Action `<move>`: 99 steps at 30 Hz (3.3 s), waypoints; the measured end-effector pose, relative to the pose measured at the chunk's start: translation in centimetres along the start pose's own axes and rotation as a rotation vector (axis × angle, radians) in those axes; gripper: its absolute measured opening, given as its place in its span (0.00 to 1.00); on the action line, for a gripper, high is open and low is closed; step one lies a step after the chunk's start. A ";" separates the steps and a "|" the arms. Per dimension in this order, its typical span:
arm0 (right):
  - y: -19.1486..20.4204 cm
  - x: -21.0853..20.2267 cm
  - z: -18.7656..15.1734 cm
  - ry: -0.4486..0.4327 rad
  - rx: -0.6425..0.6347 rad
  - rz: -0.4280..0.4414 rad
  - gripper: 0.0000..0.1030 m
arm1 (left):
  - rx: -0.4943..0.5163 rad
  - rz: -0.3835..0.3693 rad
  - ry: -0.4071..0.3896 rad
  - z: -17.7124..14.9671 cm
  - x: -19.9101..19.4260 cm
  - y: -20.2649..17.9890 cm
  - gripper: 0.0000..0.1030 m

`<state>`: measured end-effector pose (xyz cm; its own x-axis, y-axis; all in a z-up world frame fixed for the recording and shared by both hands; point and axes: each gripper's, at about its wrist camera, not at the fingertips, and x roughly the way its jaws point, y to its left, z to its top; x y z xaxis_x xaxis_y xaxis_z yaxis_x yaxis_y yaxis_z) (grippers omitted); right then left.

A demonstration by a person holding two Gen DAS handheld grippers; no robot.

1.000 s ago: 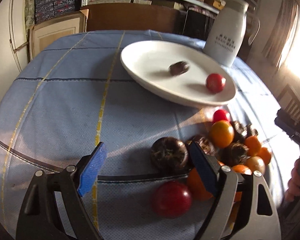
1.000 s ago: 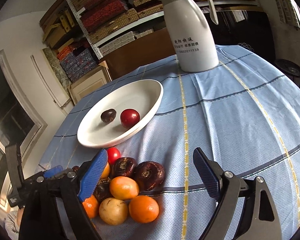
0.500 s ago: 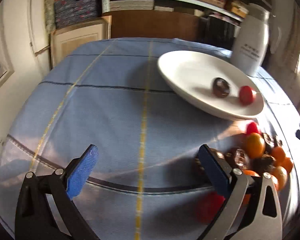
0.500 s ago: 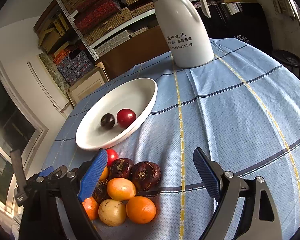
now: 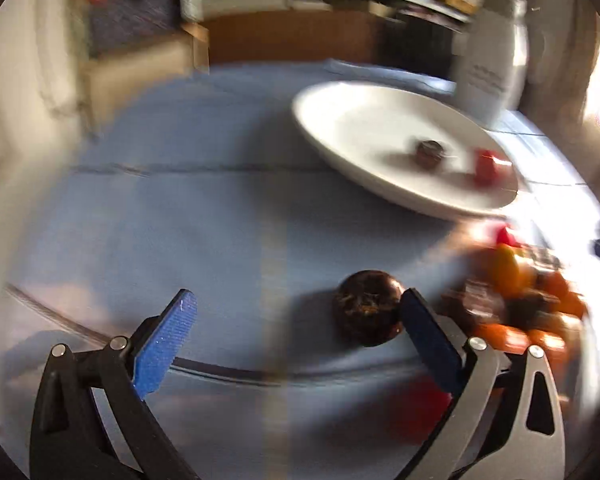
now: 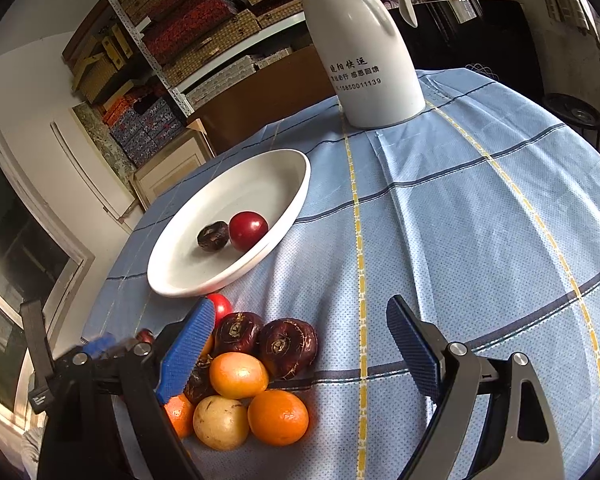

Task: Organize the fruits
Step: 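Grasp a dark brown fruit with the left tool while the right tool grasps another, then lower both dark brown fruits onto the white plate and open both tools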

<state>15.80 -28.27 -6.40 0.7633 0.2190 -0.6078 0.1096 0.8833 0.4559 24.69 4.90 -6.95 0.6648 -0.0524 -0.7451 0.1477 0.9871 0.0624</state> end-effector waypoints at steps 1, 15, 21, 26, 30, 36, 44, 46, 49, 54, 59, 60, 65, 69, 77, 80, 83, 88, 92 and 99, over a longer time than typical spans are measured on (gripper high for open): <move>0.0 0.0 0.0 0.001 0.003 0.002 0.86 | -0.015 0.034 -0.008 0.0 0.0 0.3 0.96; 0.9 0.1 -0.3 0.015 -0.051 0.018 0.86 | 0.014 -0.116 0.056 -0.5 1.5 -1.9 0.83; 1.5 0.8 -0.7 0.045 -0.075 0.007 0.86 | 0.036 -0.118 0.053 -0.2 2.0 -2.5 0.47; 1.7 1.5 -1.0 0.078 -0.090 0.017 0.79 | 0.023 -0.135 0.047 -0.4 1.7 -2.7 0.40; 1.6 2.7 -1.4 0.147 -0.079 0.025 0.46 | 0.022 -0.135 0.047 -0.4 1.7 -2.7 0.40; 0.7 3.8 -1.6 0.187 -0.031 0.030 0.40 | 0.031 -0.130 0.048 -0.6 1.6 -2.9 0.40; 2.2 3.9 -1.9 0.160 -0.141 -0.001 0.32 | 0.029 -0.140 0.039 -0.6 1.4 -2.9 0.40; 2.0 3.3 -1.5 0.134 -0.128 0.008 0.23 | 0.009 -0.180 0.038 -0.6 1.2 -2.6 0.40; 1.6 1.8 -0.7 0.075 -0.101 0.037 0.22 | -0.010 -0.197 -0.007 -0.2 0.0 -2.4 0.40; 1.8 2.1 -0.9 0.092 -0.111 0.027 0.21 | -0.016 -0.230 -0.048 0.3 -1.1 -2.6 0.40; 2.1 0.6 0.1 0.021 -0.091 0.062 0.21 | -0.036 -0.257 -0.072 0.9 -2.1 -2.6 0.40; 2.4 0.7 0.6 0.021 -0.089 0.072 0.21 | -0.029 -0.254 -0.073 1.2 -2.1 -2.8 0.40; 5.0 2.7 4.4 0.015 -0.103 0.092 0.21 | 0.003 -0.230 -0.072 5.0 -0.9 -4.6 0.40; 7.0 6.5 6.1 0.060 -0.123 0.109 0.21 | 0.027 -0.217 -0.045 7.3 1.9 -6.4 0.40; 7.1 9.7 5.6 0.134 -0.133 0.127 0.25 | 0.039 -0.203 -0.065 7.9 2.9 -6.5 0.71; 6.5 7.4 5.5 0.082 -0.109 0.140 0.43 | 0.009 -0.219 -0.074 7.7 2.0 -5.4 0.71; 6.2 5.1 5.2 0.035 -0.119 0.151 0.43 | 0.000 -0.207 -0.096 6.7 0.5 -4.4 0.72; 3.9 2.1 2.7 0.006 -0.083 0.133 0.53 | -0.044 -0.181 -0.076 2.8 -0.9 -2.5 0.79; 2.2 0.5 0.9 0.004 -0.042 0.107 0.64 | -0.070 -0.163 -0.076 -0.4 -2.6 -1.3 0.87; 1.2 -1.8 -1.4 -0.020 -0.024 0.099 0.75 | -0.040 -0.170 -0.058 -5.1 -4.7 -1.6 0.95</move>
<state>13.66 -27.04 -5.71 0.7821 0.2975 -0.5475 0.0180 0.8675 0.4971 17.59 4.32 -6.92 0.6741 -0.2265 -0.7031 0.2334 0.9684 -0.0881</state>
